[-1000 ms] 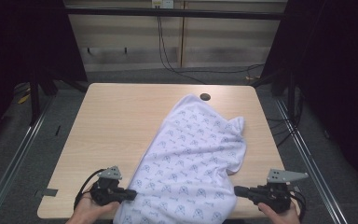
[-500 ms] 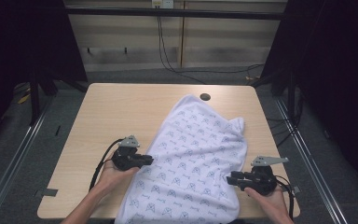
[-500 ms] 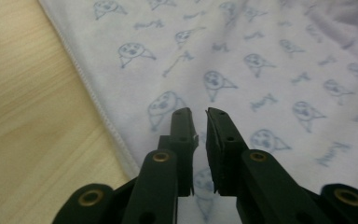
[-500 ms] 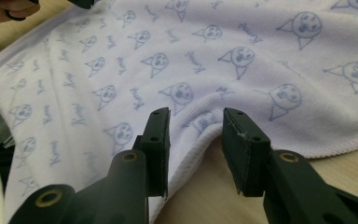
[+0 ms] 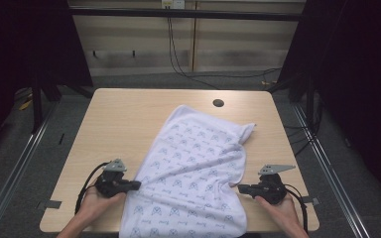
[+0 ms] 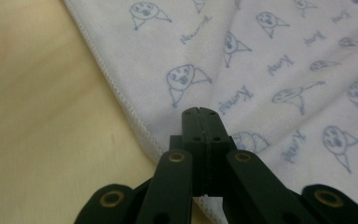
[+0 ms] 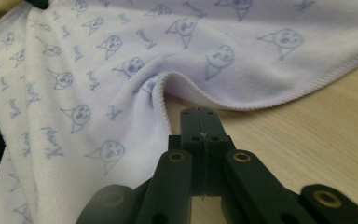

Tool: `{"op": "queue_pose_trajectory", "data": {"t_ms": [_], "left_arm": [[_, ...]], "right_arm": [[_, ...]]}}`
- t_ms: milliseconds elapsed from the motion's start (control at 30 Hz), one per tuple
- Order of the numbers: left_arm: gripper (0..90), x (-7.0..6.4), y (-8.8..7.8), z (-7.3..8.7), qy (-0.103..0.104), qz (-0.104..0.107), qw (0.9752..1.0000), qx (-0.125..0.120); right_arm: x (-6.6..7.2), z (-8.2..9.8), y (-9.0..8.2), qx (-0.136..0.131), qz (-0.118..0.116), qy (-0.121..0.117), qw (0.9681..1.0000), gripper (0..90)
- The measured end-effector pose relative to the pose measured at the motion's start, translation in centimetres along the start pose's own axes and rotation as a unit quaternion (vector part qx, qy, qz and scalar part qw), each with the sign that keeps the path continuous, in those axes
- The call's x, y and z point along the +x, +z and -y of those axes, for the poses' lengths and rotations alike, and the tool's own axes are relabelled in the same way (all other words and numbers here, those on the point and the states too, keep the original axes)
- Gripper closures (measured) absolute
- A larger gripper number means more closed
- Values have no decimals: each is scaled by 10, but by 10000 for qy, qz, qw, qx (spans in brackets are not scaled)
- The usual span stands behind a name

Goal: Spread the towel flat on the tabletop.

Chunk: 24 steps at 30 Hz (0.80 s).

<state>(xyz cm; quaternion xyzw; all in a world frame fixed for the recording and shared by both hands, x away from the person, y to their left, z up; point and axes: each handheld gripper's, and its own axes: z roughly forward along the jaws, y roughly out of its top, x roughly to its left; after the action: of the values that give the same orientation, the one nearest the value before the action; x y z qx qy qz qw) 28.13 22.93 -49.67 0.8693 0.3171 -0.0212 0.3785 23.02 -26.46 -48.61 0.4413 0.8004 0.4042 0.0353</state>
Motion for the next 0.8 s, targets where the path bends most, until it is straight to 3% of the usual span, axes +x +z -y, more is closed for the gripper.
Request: {"op": "queue_pose_trajectory", "data": {"t_ms": [100, 200, 233, 333, 433, 533, 567, 667, 733, 800], "left_arm": [[842, -10, -10, 18, -95, 494, 9987, 8], [820, -20, -13, 24, 74, 648, 9978, 105], [796, -21, -12, 23, 2, 753, 9971, 144], [751, -19, -9, 14, 23, 793, 9968, 7], [741, -6, -6, -3, -79, 537, 9978, -374], [745, 15, 2, -25, -114, 0, 9982, -593], [735, 23, 6, -30, -220, -70, 9976, -655], [718, 38, 19, -38, -311, -356, 9967, -653], [693, 38, 22, -39, -327, -456, 9964, -640], [687, 33, 20, -39, -226, -338, 9967, -701]], "right_arm": [[7, 3, -6, -30, -17, -78, 10000, 900], [9, 5, -13, -140, -112, -51, 9998, 880], [9, 4, -12, -191, -167, -21, 9997, 794], [13, -3, -2, -165, -262, -105, 9995, 715], [17, -12, 13, -58, -360, -206, 9991, 676], [21, -17, 25, 78, -402, -201, 9990, 658], [23, -17, 28, 144, -362, -239, 9990, 685], [26, -14, 28, 275, -116, -406, 9987, 883], [22, -11, 19, 198, -20, -385, 9991, 891], [14, -6, 5, 61, 38, -273, 9996, 892]]}}
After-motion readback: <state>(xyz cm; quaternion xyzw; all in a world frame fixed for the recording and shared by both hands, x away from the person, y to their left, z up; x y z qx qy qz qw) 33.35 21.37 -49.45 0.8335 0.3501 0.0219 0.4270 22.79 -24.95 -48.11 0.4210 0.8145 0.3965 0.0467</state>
